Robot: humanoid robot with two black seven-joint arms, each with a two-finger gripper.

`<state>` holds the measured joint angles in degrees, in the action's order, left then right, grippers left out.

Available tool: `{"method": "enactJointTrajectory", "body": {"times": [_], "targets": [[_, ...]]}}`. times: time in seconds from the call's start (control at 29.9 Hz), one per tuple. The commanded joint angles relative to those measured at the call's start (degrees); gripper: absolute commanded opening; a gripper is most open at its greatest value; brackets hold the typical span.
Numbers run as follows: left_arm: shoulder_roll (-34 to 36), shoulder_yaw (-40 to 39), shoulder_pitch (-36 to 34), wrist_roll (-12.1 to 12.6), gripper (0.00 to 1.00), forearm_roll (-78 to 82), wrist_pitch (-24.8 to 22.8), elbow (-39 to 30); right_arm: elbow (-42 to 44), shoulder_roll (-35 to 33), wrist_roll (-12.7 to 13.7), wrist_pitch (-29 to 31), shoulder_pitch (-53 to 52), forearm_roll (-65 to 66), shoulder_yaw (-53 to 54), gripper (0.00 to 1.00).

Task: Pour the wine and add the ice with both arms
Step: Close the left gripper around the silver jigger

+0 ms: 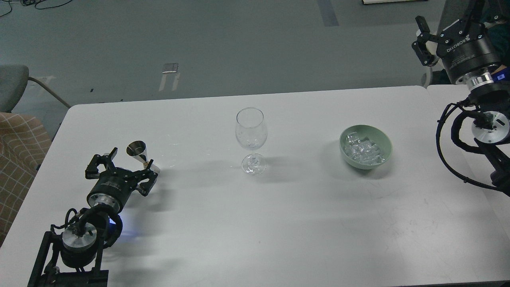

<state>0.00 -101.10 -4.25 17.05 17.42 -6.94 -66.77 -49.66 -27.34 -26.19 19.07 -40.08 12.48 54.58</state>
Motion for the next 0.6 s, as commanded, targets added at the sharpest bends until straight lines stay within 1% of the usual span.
{"method": "enactJointTrajectory", "body": {"times": [0.0, 0.1, 0.13, 0.17, 0.23, 0.33, 0.37, 0.43, 0.57], "targets": [[0.0, -0.1, -0.8, 0.0, 0.98, 0.1, 0.0, 0.1, 0.0, 0.0, 0.0, 0.0, 0.0, 0.0, -0.1, 1.0], [0.0, -0.1, -1.0, 0.1, 0.97, 0.2, 0.0, 0.2, 0.1, -0.1, 0.0, 0.0, 0.0, 0.0, 0.0, 1.0], [0.0, -0.1, -1.1, 0.0, 0.93, 0.2, 0.0, 0.3, 0.0, -0.1, 0.0, 0.0, 0.0, 0.0, 0.0, 1.0], [0.0, -0.1, -1.0, -0.1, 0.87, 0.2, 0.0, 0.3, 0.0, -0.1, 0.0, 0.0, 0.0, 0.0, 0.0, 1.0], [0.0, -0.1, -1.1, -0.1, 0.85, 0.3, 0.0, 0.3, 0.0, -0.1, 0.0, 0.0, 0.0, 0.0, 0.0, 1.0], [0.0, -0.1, -1.1, -0.2, 0.77, 2.6, 0.0, 0.3, 0.1, -0.2, 0.0, 0.0, 0.1, 0.0, 0.0, 1.0], [0.0, -0.1, -1.1, -0.2, 0.76, 2.9, 0.0, 0.3, 0.1, -0.1, 0.0, 0.0, 0.1, 0.0, 0.0, 1.0], [0.0, -0.1, -1.0, -0.1, 0.68, 3.1, 0.0, 0.3, 0.1, -0.1, 0.0, 0.0, 0.2, 0.0, 0.0, 1.0], [0.0, 0.0, -1.0, -0.1, 0.59, 3.1, 0.0, 0.3, 0.0, -0.1, 0.0, 0.0, 0.3, 0.0, 0.0, 1.0]]}}
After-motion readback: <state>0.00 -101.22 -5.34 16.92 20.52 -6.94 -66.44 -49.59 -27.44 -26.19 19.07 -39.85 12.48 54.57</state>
